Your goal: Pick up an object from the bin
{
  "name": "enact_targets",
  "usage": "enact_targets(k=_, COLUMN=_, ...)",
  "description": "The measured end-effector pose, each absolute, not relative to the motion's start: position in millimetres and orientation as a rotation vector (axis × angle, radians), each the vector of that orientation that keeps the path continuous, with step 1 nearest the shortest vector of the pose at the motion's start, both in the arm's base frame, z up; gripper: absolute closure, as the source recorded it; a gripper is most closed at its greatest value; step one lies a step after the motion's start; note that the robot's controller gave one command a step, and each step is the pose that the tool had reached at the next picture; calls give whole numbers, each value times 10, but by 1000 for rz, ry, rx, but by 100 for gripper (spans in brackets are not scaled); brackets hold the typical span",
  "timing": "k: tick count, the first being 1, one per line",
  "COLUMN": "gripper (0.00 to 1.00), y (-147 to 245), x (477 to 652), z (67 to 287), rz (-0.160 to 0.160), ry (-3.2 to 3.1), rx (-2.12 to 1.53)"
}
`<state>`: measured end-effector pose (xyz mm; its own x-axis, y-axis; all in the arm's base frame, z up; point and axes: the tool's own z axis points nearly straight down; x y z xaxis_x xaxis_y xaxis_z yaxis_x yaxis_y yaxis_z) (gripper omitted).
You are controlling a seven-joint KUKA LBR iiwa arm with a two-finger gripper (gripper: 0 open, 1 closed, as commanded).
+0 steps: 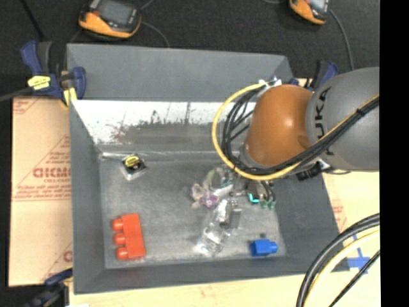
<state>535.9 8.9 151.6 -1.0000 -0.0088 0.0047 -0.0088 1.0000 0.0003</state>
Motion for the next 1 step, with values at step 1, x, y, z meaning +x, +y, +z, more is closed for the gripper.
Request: enact_targets(k=1, gripper=0, y=-191, x=5225, z=740, rz=-3, ry=-3066, rx=688)
